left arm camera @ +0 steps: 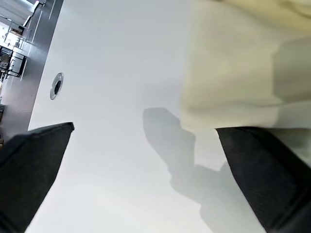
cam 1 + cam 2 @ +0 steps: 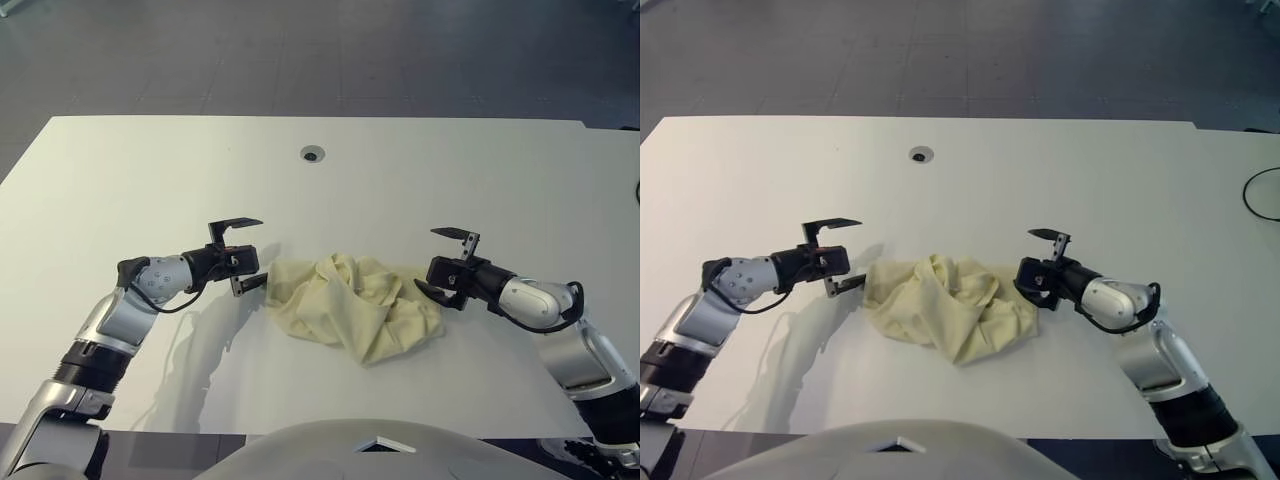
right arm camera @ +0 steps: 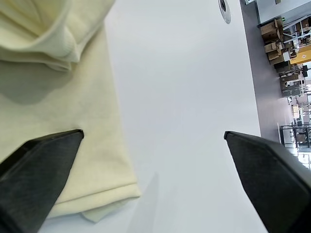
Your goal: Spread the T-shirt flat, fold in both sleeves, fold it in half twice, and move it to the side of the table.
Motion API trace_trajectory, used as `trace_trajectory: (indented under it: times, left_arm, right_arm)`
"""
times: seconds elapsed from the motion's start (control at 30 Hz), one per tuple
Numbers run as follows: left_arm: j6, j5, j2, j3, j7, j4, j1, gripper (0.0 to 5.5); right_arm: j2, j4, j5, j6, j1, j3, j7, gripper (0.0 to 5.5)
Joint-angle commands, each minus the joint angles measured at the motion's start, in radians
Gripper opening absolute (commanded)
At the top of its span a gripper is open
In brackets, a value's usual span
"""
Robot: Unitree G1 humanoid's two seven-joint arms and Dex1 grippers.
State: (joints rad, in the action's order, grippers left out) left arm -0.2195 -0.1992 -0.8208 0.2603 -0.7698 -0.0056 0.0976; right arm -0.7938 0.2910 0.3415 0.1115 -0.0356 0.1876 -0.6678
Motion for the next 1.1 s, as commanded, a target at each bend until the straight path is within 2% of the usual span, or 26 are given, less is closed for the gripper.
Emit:
trace_trajectory:
  times: [0.03,0.2,0.4,0.63,0.9,1.1]
  left_arm:
    - [0.114,-0.046,-0.097,0.04,-0.1,-0.098,-0.197,5.39]
    - [0.165,-0.022,-0.131,-0.021,-0.067,-0.223,-0.274,5.39]
    - [0.227,0.009,-0.167,-0.067,-0.076,-0.364,-0.394,5.39]
    - [0.252,0.039,-0.236,-0.23,-0.077,-0.439,-0.504,5.39]
    - [0.266,0.108,-0.228,-0.403,-0.083,-0.404,-0.479,5.39]
    - [0.228,0.218,-0.204,-0.431,-0.127,-0.314,-0.344,5.39]
  right_arm:
    - [-0.045,-0.027,-0.053,-0.074,-0.015,-0.032,-0.049,5.4]
    - [-0.074,0.082,-0.167,-0.08,-0.117,-0.063,-0.143,5.4]
    - [-0.097,0.165,-0.2,-0.091,-0.191,-0.082,-0.183,5.4]
    - [-0.114,0.266,-0.224,-0.077,-0.307,-0.111,-0.207,5.4]
    - [-0.116,0.369,-0.256,-0.037,-0.378,-0.173,-0.211,5.4]
    - [-0.101,0.397,-0.312,0.038,-0.334,-0.279,-0.191,5.4]
